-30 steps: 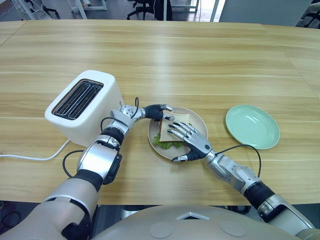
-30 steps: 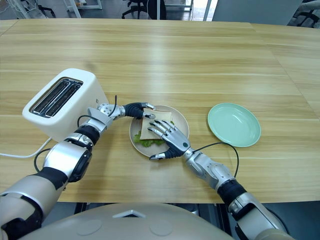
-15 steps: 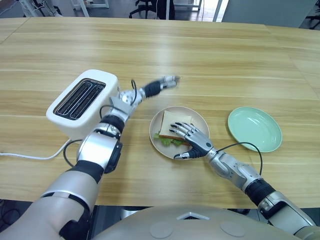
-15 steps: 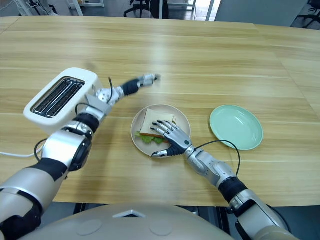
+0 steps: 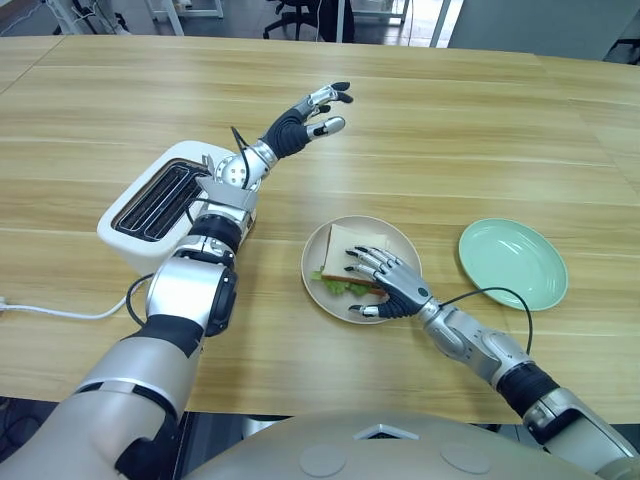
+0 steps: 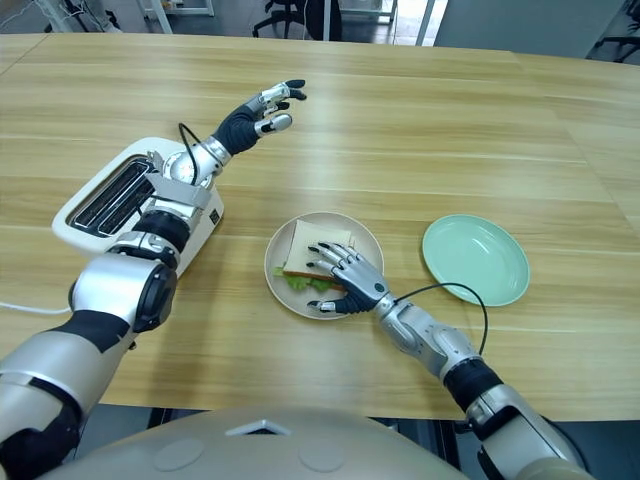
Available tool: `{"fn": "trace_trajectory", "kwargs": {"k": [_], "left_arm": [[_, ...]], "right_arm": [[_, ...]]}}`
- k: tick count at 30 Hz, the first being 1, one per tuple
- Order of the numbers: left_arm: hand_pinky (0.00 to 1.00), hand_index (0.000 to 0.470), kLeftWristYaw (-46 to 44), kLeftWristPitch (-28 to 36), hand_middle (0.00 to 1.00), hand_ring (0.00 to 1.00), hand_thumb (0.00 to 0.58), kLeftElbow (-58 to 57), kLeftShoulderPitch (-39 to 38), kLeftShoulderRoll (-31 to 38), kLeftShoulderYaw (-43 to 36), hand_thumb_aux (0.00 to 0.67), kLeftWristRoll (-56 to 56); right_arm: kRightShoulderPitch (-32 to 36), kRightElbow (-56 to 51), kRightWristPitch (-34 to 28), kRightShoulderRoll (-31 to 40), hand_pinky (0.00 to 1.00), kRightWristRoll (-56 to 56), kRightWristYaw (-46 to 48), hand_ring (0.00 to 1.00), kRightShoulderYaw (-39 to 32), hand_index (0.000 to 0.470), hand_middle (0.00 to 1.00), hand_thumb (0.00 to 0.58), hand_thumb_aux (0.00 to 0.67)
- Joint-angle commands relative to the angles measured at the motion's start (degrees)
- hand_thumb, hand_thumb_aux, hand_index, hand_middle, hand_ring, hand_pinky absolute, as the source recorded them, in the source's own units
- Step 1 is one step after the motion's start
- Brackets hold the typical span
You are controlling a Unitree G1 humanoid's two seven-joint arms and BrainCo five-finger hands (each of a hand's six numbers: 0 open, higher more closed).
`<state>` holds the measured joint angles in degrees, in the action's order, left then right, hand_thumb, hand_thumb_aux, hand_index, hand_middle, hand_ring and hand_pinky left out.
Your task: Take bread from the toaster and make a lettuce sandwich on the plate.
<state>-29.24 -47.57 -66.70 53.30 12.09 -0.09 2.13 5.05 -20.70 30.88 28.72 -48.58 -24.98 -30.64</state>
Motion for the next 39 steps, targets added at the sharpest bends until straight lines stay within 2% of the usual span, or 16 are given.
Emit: {"fn": "trace_trajectory", "kwargs": {"k": [1, 2, 3, 5, 11, 14, 17, 22, 26, 32, 39], "left_arm": [[0.53, 0.46, -10.5, 0.16, 0.53, 0.53, 0.58, 8.09, -4.14, -1.29, 3.59, 0.67, -10.7], [0.85, 0.46, -12.5, 0.53, 0.85, 0.85, 0.58, 10.91, -5.59, -1.5, 4.01, 0.67, -12.91], [0.99, 0.46, -14.54, 1.58, 0.99, 0.99, 0.58, 14.52, -7.43, -1.72, 4.27, 0.67, -15.38], [1.0, 0.46, -17.66, 3.68, 1.0, 1.0, 0.58, 22.21, -11.37, -1.86, 3.89, 0.67, -19.19], [1.0, 0.46, -24.17, 15.04, 1.0, 1.0, 0.58, 46.78, -24.26, 0.14, 1.05, 0.67, -28.98], [1.0, 0.46, -30.22, 20.49, 1.0, 1.0, 0.58, 58.13, -32.66, 3.86, -2.74, 0.67, -32.31], [1.0, 0.46, -36.85, 21.99, 1.0, 1.0, 0.58, 65.59, -41.14, 9.1, -7.53, 0.67, -30.93], [1.0, 0.46, -40.01, 16.68, 1.0, 1.0, 0.58, 68.32, -50.5, 15.53, -14.76, 0.67, -18.46], [1.0, 0.46, -40.44, 13.2, 1.0, 1.0, 0.58, 66.09, -53.57, 18.91, -18.58, 0.67, -11.71], [1.0, 0.46, -35.66, 10.25, 1.0, 1.0, 0.58, 61.47, -53.01, 18.66, -21.31, 0.67, -3.78], [1.0, 0.46, -32.37, 8.86, 1.0, 1.0, 0.58, 58.39, -52.27, 18.29, -23.19, 0.67, -1.27]], "right_arm": [[-1.39, 5.49, 2.94, 0.97, 0.05, 5.67, 0.1, 0.05, 5.11, 0.46, 0.05, 0.58, 0.67], [-1.61, 7.06, 3.8, 0.84, 0.13, 7.17, 0.45, 0.13, 6.13, 0.46, 0.13, 0.58, 0.67], [-1.79, 8.56, 4.66, 0.64, 0.16, 8.6, 0.72, 0.16, 7.28, 0.46, 0.16, 0.58, 0.67], [-2.33, 11.16, 6.11, 0.35, 0.22, 11.67, 1.82, 0.22, 9.19, 0.46, 0.22, 0.58, 0.67], [-4.64, 17.39, 8.61, 0.37, 0.32, 20.47, 7.12, 0.32, 13.85, 0.46, 0.32, 0.58, 0.67], [-6.09, 19.22, 9.57, 1.37, 0.35, 26.85, 12.61, 0.35, 14.58, 0.46, 0.35, 0.58, 0.67], [-8.09, 20.97, 9.53, 3.83, 0.33, 32.42, 20.7, 0.33, 13.6, 0.46, 0.33, 0.58, 0.67], [-13.17, 25.2, 10.2, 10.14, 0.25, 39.55, 34.38, 0.25, 10.38, 0.46, 0.25, 0.58, 0.67], [-16.26, 27.52, 10.06, 13.48, 0.22, 44.56, 42.66, 0.22, 8.88, 0.46, 0.22, 0.58, 0.67], [-20.53, 27.67, 11.52, 17.47, 0.23, 46.98, 52.06, 0.23, 7.6, 0.46, 0.23, 0.58, 0.67], [-22.13, 26.26, 11.91, 16.27, 0.26, 48.82, 55.67, 0.26, 9.48, 0.46, 0.26, 0.58, 0.67]]}}
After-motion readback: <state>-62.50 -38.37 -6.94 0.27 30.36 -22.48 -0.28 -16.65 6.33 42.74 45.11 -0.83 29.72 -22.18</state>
